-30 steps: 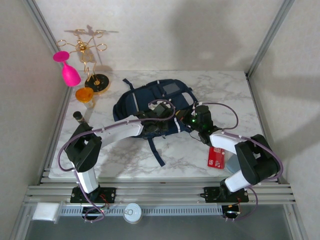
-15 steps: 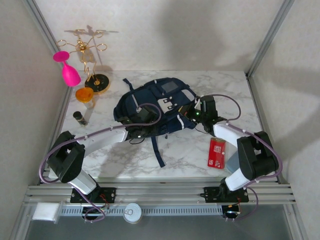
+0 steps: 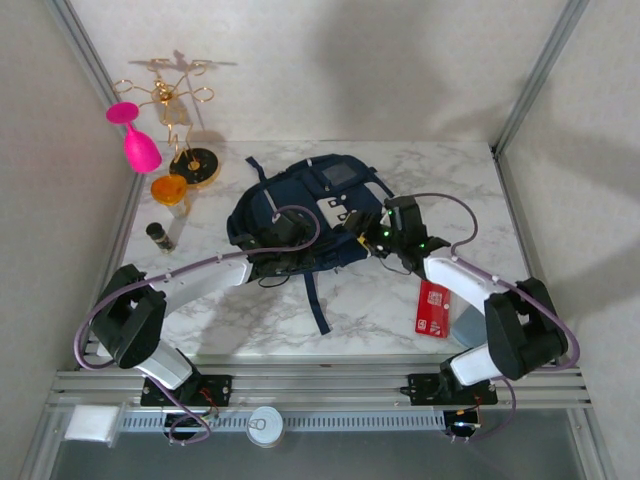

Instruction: Pack the student bag

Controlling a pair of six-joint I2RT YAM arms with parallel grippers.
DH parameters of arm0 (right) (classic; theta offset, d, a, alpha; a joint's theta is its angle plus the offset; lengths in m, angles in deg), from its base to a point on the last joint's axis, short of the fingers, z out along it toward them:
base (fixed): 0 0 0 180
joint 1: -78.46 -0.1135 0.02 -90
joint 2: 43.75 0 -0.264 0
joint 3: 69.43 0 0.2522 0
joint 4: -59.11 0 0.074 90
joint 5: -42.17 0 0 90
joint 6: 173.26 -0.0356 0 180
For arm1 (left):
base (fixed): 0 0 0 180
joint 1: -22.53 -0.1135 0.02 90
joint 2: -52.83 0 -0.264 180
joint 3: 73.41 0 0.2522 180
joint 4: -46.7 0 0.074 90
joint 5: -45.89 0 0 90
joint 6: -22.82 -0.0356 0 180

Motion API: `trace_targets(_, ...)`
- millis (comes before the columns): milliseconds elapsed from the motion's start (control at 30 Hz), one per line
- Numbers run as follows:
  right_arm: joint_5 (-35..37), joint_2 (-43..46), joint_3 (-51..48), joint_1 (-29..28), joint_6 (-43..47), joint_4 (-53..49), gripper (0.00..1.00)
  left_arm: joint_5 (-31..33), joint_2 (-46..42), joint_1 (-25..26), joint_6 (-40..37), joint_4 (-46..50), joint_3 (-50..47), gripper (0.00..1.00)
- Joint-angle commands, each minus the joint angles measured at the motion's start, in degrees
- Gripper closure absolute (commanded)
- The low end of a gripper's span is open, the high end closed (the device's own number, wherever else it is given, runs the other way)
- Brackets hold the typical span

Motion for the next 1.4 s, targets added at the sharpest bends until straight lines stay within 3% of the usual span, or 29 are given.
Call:
trace_targets(0, 3.7, 1.2, -1.3, -4.1, -7.6, -1.8, 0.36, -0.2, -2.9, 1.3, 0.9, -3.0, 2.2, 1.0)
trace_targets(167, 8.0, -1.5, -0.6, -9.1, -16.1, 0.5, 0.33, 0.7, -4.3, 1.8, 2.6, -3.6, 1.8, 1.0)
trace_targets(300, 10.7, -6.2, 1.6, -9.5, -20.5, 4.6, 0.34, 1.3, -4.7, 1.9, 3.0, -3.4, 1.5, 1.0)
trace_targets(433, 13.4, -11.6, 9.6, -9.6, -17.6, -1.1, 0.4, 0.2, -4.5, 2.5, 3.2, -3.4, 1.6, 1.0)
trace_targets(567, 17.6, -12.1, 9.8, -9.5, -14.4, -0.3, 0.47, 0.6, -5.2, 2.8, 3.5, -2.5, 1.7, 1.0)
trace_targets(667, 17.6, -13.0, 11.1, -8.2, -9.6, -1.3, 0.58, 1.0, -6.8, 3.3, 3.7, -1.8, 1.5, 1.0)
trace_targets(833, 15.0, -10.7, 9.7, -4.7, 0.2, 0.0, 0.85, 4.2, -8.9, 3.5, 3.2, 2.0, 0.6, 1.0)
trace_targets(1067, 0.9, -6.6, 9.6, 6.6, 15.7, -0.9, 0.99, 4.5, -10.8, 2.2, -0.8, 5.8, -3.7, 1.0)
trace_targets(1167, -2.3, -7.4, 12.5, 10.0, 22.5, -4.9, 0.99, 4.1, -11.4, 1.6, -3.1, 6.5, -4.7, 1.0)
trace_targets(1267, -5.7, -9.7, 16.1, 10.4, 24.0, -8.2, 0.93, 1.7, -10.7, 1.4, -3.6, 4.5, -4.6, 1.0)
trace_targets(1300, -6.2, -10.0, 16.2, 9.9, 23.1, -8.4, 0.88, 0.8, -10.5, 1.4, -3.2, 3.2, -4.5, 1.0)
trace_targets(1367, -4.6, -9.1, 15.6, 8.4, 20.6, -9.7, 0.66, -0.7, -10.0, 1.7, -1.8, 0.1, -4.2, 1.0)
